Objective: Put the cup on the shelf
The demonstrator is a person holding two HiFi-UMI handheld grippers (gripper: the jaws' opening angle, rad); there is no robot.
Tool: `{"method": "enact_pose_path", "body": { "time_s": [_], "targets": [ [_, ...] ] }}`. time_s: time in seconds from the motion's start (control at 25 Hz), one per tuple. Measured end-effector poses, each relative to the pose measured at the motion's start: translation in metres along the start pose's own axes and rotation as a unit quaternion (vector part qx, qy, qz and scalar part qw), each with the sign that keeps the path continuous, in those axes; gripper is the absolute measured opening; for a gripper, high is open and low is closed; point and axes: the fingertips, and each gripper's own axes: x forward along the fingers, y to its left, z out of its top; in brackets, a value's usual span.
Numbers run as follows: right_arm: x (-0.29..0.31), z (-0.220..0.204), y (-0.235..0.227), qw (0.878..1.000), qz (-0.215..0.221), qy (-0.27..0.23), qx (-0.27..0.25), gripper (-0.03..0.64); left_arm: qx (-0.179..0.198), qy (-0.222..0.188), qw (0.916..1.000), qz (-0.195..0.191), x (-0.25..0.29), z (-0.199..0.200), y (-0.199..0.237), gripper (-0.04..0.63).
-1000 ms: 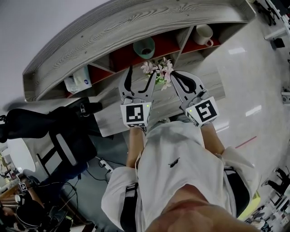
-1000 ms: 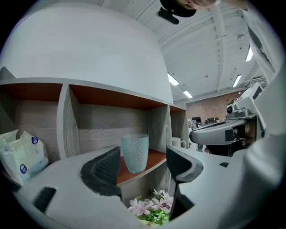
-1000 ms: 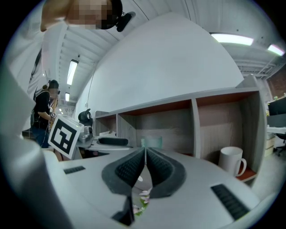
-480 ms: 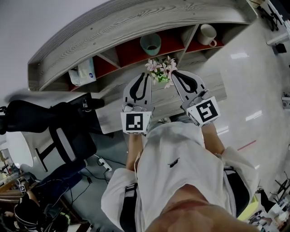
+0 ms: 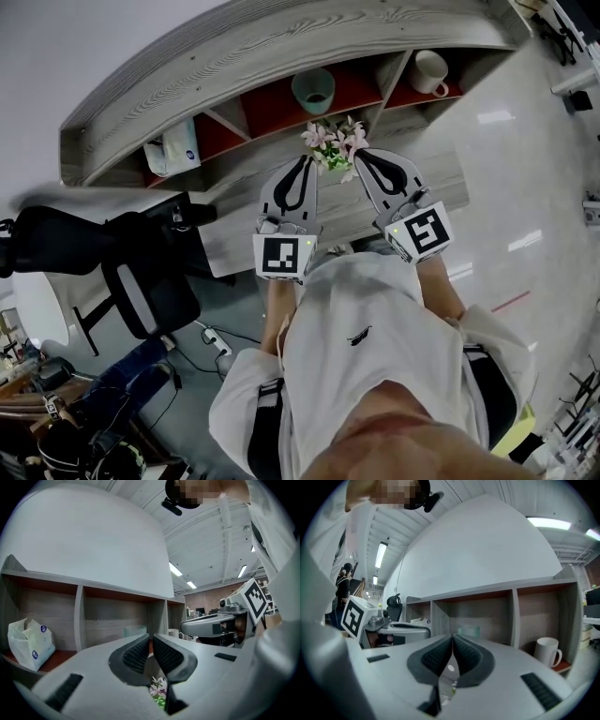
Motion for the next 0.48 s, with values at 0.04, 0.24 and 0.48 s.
{"method": "enact_pose_path", "body": {
  "time_s": [0.04,0.24,0.48],
  "targets": [
    [-0.0003,-0.0001,-0.0007,1.0,-0.001,0.0,0.0,0.034,0.002,-0.001,1.0,-0.002,0.0006,-0.0002,-0.0002,0.046],
    [-0.0005,-0.0013,-0.0039,1.0,-0.005,0.002,0.001,0.034,0.006,0.001,1.0,-0.007,0.0025,-0.0042,-0.0004,0.041],
    [0.0002,-0.0027,-0.0064,1.0,-0.005,0.005,0.002,0.034,-0.006,0.0,1.0,-0.003,0.0059,0.001,0.0002,0.041]
  ]
}}
